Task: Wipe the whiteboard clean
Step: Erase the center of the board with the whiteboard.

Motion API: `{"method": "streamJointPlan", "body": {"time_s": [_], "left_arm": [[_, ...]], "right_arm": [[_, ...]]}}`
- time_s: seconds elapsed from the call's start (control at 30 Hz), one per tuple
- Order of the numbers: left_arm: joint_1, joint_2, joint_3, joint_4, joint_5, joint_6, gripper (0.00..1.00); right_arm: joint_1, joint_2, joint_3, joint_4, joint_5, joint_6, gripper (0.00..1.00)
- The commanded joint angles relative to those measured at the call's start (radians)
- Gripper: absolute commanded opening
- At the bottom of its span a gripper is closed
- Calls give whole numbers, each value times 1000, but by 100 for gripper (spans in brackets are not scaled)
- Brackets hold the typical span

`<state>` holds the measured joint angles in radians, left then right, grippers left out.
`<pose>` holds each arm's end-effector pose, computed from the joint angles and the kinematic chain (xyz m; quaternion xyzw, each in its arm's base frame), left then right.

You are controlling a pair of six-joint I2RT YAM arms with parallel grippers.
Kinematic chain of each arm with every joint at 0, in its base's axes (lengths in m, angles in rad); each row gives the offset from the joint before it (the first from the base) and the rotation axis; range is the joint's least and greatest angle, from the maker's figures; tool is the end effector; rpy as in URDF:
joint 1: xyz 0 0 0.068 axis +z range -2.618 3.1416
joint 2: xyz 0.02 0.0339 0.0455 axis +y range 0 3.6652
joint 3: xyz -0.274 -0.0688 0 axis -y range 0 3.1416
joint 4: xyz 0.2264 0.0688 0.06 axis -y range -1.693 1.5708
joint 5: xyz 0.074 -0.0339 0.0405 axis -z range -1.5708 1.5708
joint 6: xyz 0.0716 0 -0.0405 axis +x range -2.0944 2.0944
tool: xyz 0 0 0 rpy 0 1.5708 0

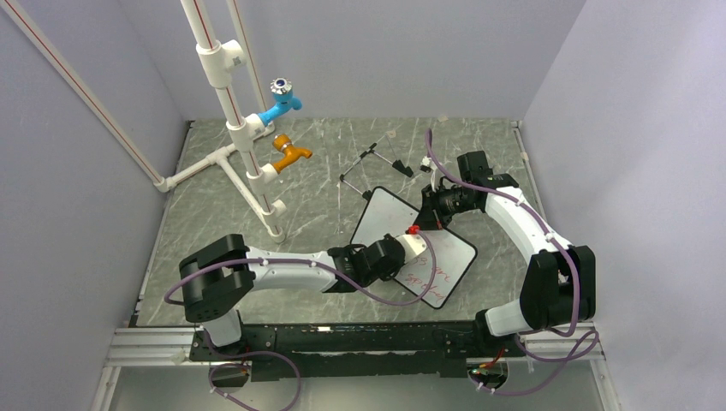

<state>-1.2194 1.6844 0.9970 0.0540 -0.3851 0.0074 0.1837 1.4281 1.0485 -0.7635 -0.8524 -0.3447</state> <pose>0.1551 -0.3449 0.2054 0.4334 0.7658 -0.1122 0.4617 0.2495 0.1012 0.2463 -0.3171 0.8360 0.3871 0.2251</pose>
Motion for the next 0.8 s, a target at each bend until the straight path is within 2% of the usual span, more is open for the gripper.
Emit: {"method": "streamJointPlan", "body": {"time_s": [0.0, 0.5, 0.6, 0.77], "left_arm": [[44, -48, 24, 235, -3, 11, 0], [44, 9, -311, 321, -13, -213, 0], [44, 11, -326, 331, -20, -217, 0], [44, -9, -260, 306, -14, -163, 0]], "right_arm": [[43, 8, -14, 9, -47, -151, 0], [42, 12, -15, 10, -48, -150, 0], [42, 13, -15, 9, -49, -151, 0], [40, 15, -15, 10, -48, -152, 0]]}}
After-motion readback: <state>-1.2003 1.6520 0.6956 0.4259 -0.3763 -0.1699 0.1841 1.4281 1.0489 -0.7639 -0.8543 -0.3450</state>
